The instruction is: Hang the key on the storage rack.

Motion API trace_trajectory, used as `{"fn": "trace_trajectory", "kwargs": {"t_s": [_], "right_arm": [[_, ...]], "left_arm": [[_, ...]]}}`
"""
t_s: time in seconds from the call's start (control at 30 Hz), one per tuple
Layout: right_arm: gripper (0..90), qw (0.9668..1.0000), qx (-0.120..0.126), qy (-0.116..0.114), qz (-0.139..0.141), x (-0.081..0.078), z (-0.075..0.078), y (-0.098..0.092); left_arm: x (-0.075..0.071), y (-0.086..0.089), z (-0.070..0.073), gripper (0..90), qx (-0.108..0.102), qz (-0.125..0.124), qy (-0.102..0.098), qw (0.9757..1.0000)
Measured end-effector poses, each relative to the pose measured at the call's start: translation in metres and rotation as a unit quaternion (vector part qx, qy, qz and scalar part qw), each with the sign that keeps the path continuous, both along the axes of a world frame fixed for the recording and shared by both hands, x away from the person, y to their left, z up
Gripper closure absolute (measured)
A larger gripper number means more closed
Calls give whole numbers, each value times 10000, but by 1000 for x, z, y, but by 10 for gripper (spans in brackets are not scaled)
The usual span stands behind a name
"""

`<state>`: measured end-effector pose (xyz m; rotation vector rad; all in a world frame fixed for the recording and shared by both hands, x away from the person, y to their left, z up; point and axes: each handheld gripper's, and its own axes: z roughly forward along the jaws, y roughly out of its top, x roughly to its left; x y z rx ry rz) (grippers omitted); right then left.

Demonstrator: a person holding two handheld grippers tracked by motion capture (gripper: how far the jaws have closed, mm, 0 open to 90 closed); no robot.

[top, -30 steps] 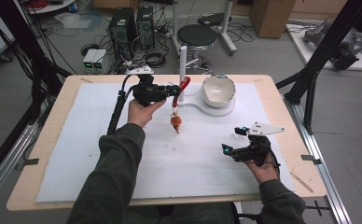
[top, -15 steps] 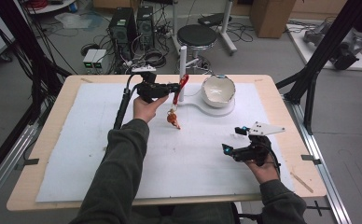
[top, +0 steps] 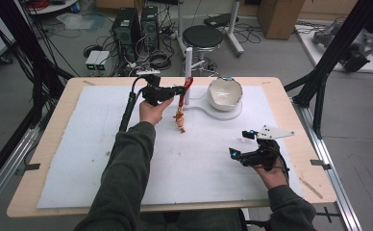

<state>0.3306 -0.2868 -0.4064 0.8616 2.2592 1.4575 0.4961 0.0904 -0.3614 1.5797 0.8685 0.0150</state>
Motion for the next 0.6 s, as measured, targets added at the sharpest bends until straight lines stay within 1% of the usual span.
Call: {"fn": "trace_trajectory", "kwargs": {"t_s": [0.1, 0.17, 0.3, 0.43, 0.6], "right_arm": [[96, 10000, 7, -21, -3, 0, 0, 0], [96, 10000, 11, 6, -1, 0, 0, 0], [96, 10000, 9, 3, 2, 0, 0, 0], [96, 10000, 15, 0, 2, 0, 0, 0], [96, 10000, 19, 6, 7, -1, 0, 0]], "left_arm": [[1, 1, -1, 746, -3, 36, 29, 10000], [2, 1, -2, 746, -21, 53, 42, 10000], [2, 1, -2, 746, 24, 122, 61, 9999], [2, 2, -2, 745, 136, 196, 68, 9997], [1, 0, -2, 733, 417, 274, 1, 9988]]}}
